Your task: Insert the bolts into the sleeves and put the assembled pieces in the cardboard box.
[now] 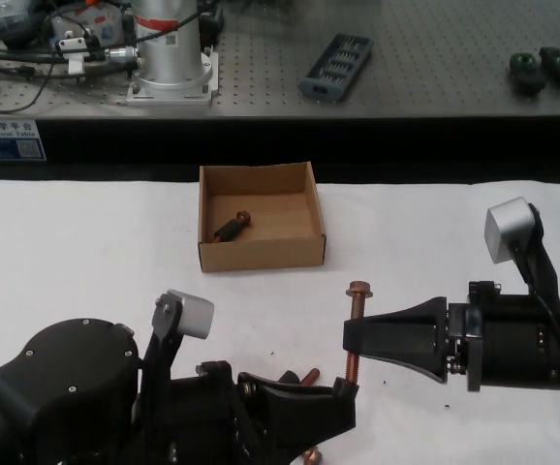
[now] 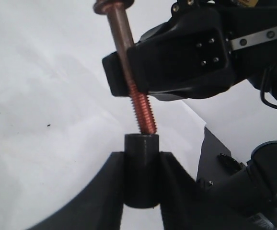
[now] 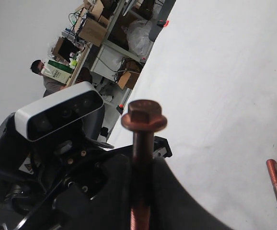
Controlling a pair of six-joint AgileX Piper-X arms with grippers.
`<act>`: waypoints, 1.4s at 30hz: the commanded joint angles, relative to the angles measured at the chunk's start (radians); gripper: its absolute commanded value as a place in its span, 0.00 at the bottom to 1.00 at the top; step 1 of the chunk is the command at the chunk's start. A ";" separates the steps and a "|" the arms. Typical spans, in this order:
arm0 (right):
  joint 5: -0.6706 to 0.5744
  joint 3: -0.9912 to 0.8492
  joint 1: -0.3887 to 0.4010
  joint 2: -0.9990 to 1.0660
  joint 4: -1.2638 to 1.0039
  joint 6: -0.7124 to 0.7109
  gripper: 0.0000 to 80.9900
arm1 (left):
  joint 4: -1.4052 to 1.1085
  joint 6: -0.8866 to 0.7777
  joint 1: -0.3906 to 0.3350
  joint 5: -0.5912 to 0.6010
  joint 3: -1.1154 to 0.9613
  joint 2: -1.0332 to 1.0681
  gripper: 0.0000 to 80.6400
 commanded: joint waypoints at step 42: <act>-0.045 -0.004 0.054 0.004 0.088 -0.087 0.05 | -0.137 -0.233 -0.001 -0.133 -0.010 -0.007 0.08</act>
